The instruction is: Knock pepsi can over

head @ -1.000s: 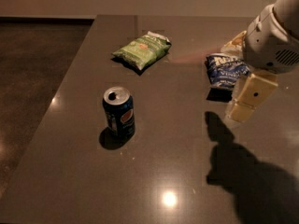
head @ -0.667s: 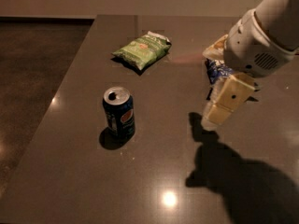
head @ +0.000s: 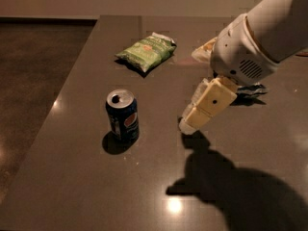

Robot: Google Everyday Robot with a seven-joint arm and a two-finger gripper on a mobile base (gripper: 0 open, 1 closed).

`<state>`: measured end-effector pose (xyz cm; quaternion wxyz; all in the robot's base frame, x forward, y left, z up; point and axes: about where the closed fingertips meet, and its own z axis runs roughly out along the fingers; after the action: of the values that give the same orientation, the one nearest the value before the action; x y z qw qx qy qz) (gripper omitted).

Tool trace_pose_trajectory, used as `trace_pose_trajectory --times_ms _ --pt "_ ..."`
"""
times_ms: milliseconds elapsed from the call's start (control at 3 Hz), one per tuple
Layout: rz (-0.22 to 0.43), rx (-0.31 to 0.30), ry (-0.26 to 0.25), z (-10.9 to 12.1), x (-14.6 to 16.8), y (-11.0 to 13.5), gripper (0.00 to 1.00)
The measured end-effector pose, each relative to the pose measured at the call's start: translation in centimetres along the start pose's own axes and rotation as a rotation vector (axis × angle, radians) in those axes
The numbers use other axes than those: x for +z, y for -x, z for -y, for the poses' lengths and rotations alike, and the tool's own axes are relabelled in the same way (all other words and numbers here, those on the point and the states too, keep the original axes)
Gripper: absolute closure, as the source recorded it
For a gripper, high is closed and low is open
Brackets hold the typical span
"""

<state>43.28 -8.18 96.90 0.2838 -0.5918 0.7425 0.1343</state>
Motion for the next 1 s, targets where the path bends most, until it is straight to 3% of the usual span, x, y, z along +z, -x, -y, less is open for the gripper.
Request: trace_pose_trajectory --times_ms 333,667,1000 --pt "0.034 -0.003 0.026 -0.4 0.8 -0.2 0.0" --pt "0.16 -0.014 0.095 -1.7 4.3 2.1 0.0" --pt "0.233 -0.02 0.12 -2.2 6.3 3.8 0.0"
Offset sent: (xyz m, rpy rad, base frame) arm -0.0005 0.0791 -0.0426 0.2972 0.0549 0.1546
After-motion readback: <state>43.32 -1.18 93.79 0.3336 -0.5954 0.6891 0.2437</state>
